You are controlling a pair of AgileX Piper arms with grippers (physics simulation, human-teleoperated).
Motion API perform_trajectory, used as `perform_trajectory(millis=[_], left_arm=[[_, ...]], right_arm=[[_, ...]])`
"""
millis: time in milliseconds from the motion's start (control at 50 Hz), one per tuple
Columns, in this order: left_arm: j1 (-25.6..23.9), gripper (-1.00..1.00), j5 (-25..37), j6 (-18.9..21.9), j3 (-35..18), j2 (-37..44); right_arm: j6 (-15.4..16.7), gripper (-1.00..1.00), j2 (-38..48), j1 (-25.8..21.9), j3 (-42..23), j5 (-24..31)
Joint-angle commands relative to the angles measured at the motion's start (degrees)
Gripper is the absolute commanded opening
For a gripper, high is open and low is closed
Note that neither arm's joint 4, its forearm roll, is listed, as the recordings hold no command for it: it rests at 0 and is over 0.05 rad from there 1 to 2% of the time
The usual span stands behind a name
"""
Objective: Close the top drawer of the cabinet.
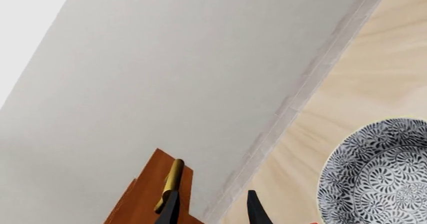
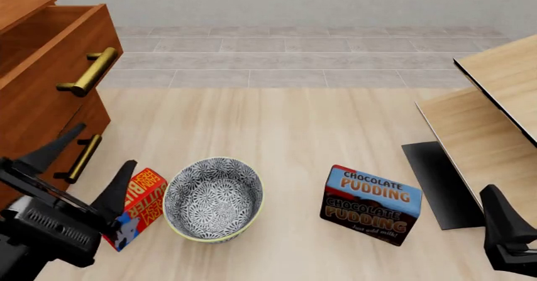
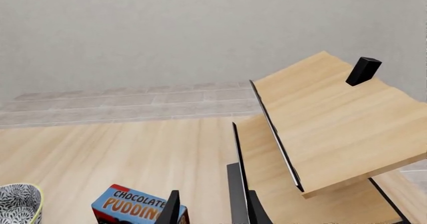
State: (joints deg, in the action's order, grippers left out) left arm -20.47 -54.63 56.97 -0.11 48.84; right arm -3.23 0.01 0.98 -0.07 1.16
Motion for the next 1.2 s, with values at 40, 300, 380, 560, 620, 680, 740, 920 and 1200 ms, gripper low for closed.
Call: perform_trajectory(millis=[40,300,380,560,620,680,740,920,1200], left_arm=[[0.2,1.0,-15.3,9.4,0.1,13.0],[4.5,1.0,-15.3,16.0,0.1,9.1],[5.0,1.0,-15.3,17.6,0.0,8.7],[5.8,1.0,-15.3,19.6,-2.2,10.7],[6.3,1.0,-15.3,21.3,-3.2,11.4],[6.6,1.0,-15.3,21.6,-4.4,12.7],[7.2,1.0,-15.3,21.5,-5.5,13.9],[9.6,1.0,-15.3,21.5,-8.3,16.4],[11.4,1.0,-15.3,23.2,-9.9,18.0]], right_arm=[[-0.2,1.0,0.0,0.2,0.1,0.4],[0.4,1.0,0.0,0.8,0.1,1.5],[0.3,1.0,0.0,0.8,0.1,1.6],[0.4,1.0,0.0,0.4,0.0,1.3],[0.6,1.0,0.0,0.5,0.0,1.1],[0.7,1.0,0.0,0.9,0.0,1.1],[0.8,1.0,0.0,1.1,0.0,1.0],[0.9,1.0,0.0,1.4,0.0,1.0],[0.9,1.0,0.0,2.2,0.0,1.2]])
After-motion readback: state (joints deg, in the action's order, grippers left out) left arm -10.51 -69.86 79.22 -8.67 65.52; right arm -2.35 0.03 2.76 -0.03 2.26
